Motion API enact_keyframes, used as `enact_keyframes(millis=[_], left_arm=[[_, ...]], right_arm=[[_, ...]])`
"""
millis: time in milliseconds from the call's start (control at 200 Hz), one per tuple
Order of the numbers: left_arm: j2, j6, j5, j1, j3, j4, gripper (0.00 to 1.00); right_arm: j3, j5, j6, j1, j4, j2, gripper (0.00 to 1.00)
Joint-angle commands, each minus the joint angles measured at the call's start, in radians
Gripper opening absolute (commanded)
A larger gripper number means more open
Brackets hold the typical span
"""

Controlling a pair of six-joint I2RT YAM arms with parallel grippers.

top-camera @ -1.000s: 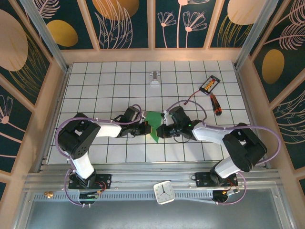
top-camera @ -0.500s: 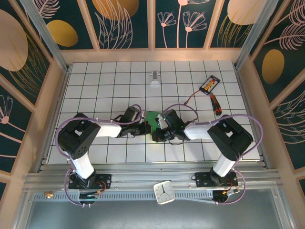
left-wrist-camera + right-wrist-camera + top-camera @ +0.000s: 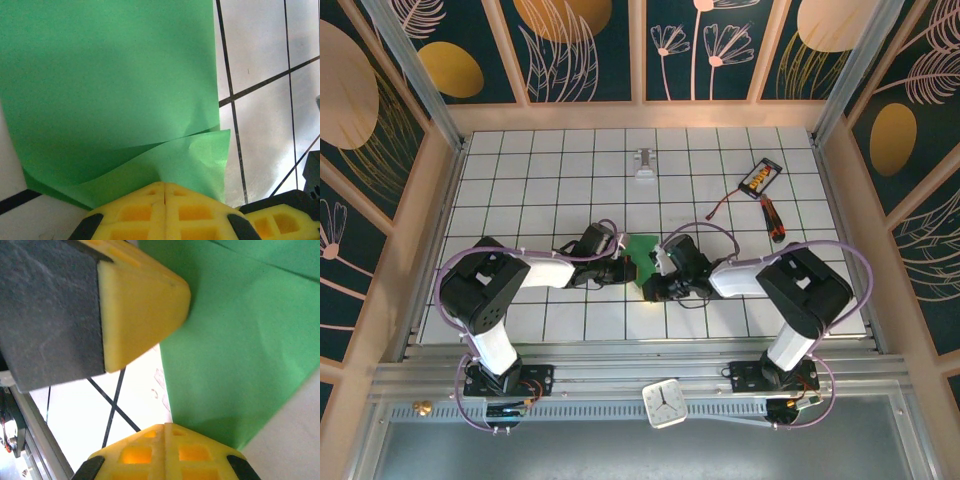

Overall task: Fold a paper plane with a square sheet of paper (pick it up from the middle)
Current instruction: Third fold the triangle at the center of the table.

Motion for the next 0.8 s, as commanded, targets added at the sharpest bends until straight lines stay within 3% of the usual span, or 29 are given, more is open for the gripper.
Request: enact_keyframes(millis=[0,415,575,796], left_arm=[[0.012,0.035,-0.077,0.008,-0.019,-0.148,0.0],[0.014,0.04,-0.084,0.008,-0.023,-0.155,0.0],[0.013,0.041,-0.084,0.008,-0.021,-0.153,0.0],[0.014,0.04,-0.079,0.008,-0.02,-0.152,0.0]], right_arm=[[-0.071,0.033,-0.009,0.011,-0.174,-0.01,0.0],[-0.08,0.039,-0.054,0.0,-0.29,-0.149,0.0],[-0.043,-0.043,-0.017,-0.058,-0.205,-0.198,0.0],[0.048,-0.077,0.033,-0.071,-0.091,-0.101,0.0]])
